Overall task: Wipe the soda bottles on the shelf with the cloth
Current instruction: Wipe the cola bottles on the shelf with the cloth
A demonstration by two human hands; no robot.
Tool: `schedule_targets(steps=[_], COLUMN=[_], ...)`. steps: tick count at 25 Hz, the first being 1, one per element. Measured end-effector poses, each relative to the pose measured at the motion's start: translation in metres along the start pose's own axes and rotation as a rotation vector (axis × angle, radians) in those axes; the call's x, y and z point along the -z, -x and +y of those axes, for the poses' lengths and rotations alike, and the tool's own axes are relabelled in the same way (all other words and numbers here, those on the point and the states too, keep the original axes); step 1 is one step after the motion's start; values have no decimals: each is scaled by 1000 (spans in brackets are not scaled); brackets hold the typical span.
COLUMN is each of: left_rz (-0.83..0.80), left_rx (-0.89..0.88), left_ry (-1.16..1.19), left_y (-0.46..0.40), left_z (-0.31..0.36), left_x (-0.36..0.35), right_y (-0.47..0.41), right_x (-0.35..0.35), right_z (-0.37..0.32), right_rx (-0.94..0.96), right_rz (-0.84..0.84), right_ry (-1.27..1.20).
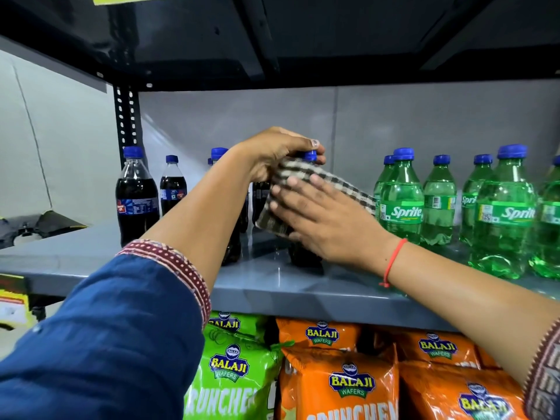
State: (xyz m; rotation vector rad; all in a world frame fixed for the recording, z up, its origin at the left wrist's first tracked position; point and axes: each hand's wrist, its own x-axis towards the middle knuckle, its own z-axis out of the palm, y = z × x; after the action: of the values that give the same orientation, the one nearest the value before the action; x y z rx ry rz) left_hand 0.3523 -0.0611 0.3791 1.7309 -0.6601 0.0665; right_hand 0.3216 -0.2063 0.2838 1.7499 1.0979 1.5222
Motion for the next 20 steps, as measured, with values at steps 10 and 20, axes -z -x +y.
schedule_targets(steps=[10, 20], left_rz=[6, -12], left_rx=[-13, 1], left_ry=[2, -48], left_y=[2, 2], left_z=[0, 1], left_x=[-1, -1], right_y=[3, 9], right_x=[-1, -2], right_z=[0, 4], right_rx=[60, 195], right_rz=[-7, -70], right_ry=[-9, -9])
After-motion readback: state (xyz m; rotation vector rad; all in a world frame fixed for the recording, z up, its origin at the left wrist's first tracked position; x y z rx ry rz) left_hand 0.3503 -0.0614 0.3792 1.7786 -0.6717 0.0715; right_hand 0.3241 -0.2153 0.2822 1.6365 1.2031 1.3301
